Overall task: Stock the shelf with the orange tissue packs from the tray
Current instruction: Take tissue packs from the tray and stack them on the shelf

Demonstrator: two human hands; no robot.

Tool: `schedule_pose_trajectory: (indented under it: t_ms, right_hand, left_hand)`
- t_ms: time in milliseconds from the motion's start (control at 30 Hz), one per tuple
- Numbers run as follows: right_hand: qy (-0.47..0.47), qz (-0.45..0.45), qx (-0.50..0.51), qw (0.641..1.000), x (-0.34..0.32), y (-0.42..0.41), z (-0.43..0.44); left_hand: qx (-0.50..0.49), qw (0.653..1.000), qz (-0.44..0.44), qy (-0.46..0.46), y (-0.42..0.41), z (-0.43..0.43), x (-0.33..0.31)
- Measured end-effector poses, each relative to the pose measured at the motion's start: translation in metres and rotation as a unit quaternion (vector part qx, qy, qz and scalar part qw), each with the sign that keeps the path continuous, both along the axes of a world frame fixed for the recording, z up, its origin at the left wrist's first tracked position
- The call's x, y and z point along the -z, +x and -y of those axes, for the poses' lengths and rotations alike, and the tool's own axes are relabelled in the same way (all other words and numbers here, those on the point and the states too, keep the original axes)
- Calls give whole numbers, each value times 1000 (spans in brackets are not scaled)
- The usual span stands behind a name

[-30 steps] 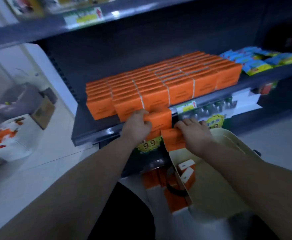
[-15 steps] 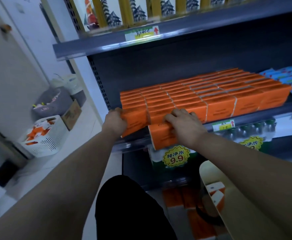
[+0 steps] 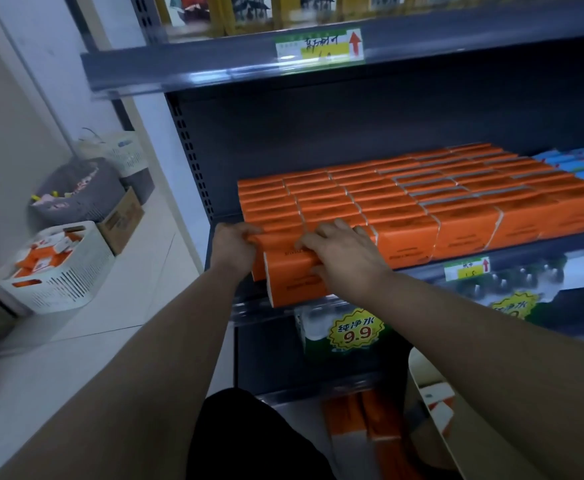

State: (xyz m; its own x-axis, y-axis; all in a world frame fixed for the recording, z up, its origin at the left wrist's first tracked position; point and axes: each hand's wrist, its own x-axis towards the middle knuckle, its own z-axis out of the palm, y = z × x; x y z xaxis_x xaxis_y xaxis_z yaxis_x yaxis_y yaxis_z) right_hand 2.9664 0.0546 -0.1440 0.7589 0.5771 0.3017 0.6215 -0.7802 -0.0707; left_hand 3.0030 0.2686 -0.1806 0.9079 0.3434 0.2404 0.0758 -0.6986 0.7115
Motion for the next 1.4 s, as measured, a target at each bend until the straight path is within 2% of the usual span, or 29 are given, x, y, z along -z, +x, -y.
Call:
schedule_pose_trajectory:
  t_ms: [133, 233, 300, 367, 433, 500, 567, 667, 800, 967, 1167, 1267, 1400]
  right_hand:
    - [5, 8, 4, 1000, 0, 12, -22]
    - [5, 20, 15, 1000, 3, 22, -39]
    - [17, 8, 21, 1000, 5, 28, -48]
    - [33, -17, 13, 999, 9, 32, -54]
    - [57, -52, -2, 997, 14, 34, -58]
    - [82, -74, -13, 994, 19, 35, -61]
    - [80, -55, -7, 995, 20, 37, -59]
    - [1, 23, 81, 996, 27, 43, -43]
    - [-102, -28, 213, 971, 52, 45, -32]
    - [-69, -109, 147, 981, 48, 64, -17]
    - [-63, -101, 123, 985, 45, 62, -11]
    - [-75, -84, 120, 986, 42, 55, -8]
    - [-76, -71, 125, 987, 40, 45, -2]
  left_hand:
    - [-10, 984, 14, -178, -6, 1, -3]
    - [-30, 965, 26, -259, -16, -2, -9]
    - [3, 962, 24, -272, -22, -2, -10]
    - [63, 978, -18, -200, -28, -1, -9]
    - [114, 990, -62, -59, -30, -2, -1]
    - [109, 991, -62, 46, -33, 1, 4]
    - [72, 993, -33, 89, -35, 7, 6]
    - [31, 993, -25, 108, -34, 15, 8]
    - [4, 999, -17, 49, -29, 30, 15]
    - [-8, 998, -36, 51, -20, 39, 17]
    - [-3, 997, -63, 52, -19, 36, 16]
    - [-22, 991, -75, 105, -26, 39, 15]
    - [-20, 982, -41, 182, -36, 52, 4]
